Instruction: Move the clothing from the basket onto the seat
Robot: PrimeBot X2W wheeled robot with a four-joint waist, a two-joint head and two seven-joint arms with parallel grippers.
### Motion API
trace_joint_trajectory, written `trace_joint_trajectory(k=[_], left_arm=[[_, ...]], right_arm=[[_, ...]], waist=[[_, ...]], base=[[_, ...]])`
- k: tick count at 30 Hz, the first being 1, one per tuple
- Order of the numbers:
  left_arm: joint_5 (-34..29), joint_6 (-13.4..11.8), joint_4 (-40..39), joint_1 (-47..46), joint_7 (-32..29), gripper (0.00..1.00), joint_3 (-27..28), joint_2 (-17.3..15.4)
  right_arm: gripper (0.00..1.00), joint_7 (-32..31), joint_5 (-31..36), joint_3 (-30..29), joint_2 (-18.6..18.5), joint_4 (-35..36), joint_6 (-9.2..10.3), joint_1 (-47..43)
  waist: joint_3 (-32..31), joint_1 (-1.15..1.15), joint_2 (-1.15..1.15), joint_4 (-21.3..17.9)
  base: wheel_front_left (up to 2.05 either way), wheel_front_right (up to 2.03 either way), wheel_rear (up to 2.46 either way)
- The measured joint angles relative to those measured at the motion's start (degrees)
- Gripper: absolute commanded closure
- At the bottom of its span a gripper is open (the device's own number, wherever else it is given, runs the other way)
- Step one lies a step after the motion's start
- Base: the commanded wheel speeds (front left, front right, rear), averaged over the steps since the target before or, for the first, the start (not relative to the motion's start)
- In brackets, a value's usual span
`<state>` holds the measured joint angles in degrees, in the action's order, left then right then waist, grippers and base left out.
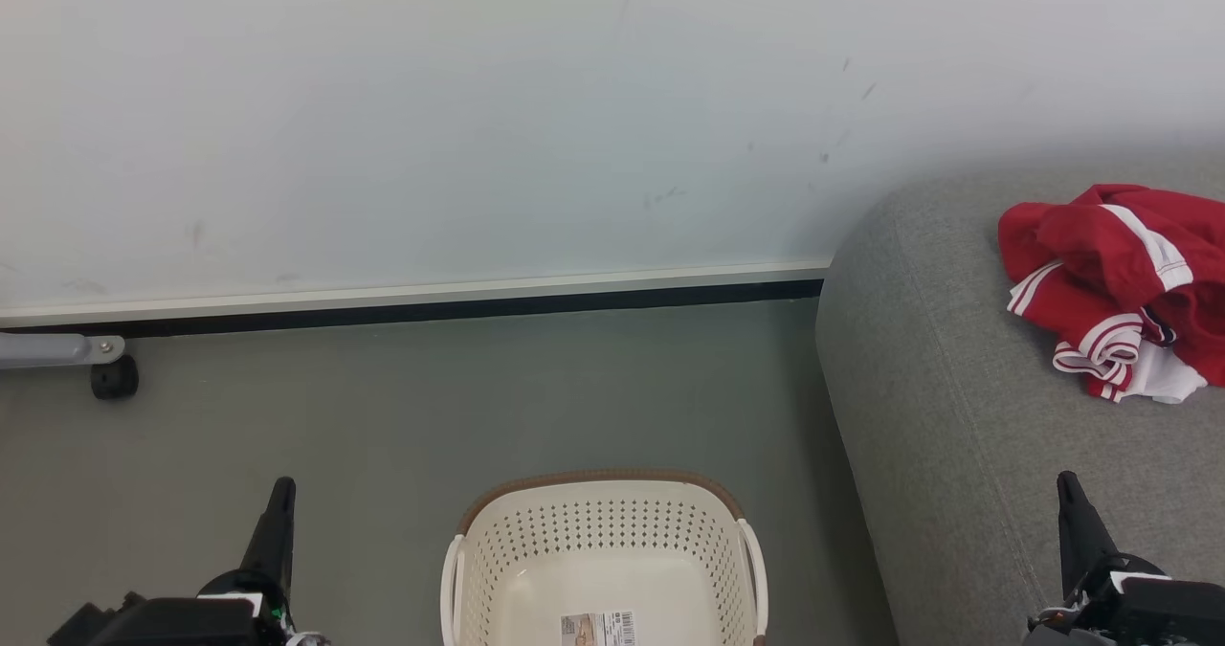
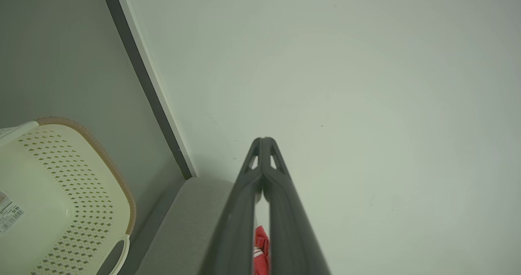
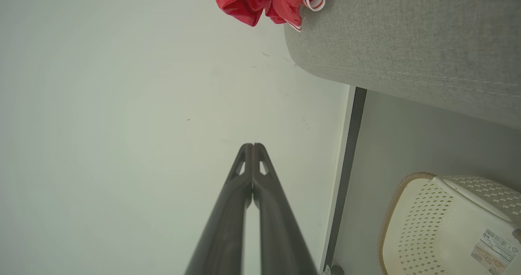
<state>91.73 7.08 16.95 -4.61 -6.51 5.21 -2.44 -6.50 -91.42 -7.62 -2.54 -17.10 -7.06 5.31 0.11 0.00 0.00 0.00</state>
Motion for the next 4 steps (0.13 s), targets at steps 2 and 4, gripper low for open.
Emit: trace_joint_trajectory(k=[2, 4], left_arm=[[0.00, 0.00, 0.00, 0.00, 0.00, 1.00, 0.00, 0.00], [0.00, 0.00, 0.00, 0.00, 0.00, 1.00, 0.00, 0.00]], right_arm=[[1.00, 0.00, 0.00, 0.00, 0.00, 0.00, 0.00, 0.00], [1.00, 0.00, 0.00, 0.00, 0.00, 0.00, 0.00, 0.00]], waist=[[0.00, 0.00, 0.00, 0.00], [0.00, 0.00, 0.00, 0.00]], base=[[0.00, 0.00, 0.00], [0.00, 0.00, 0.00]])
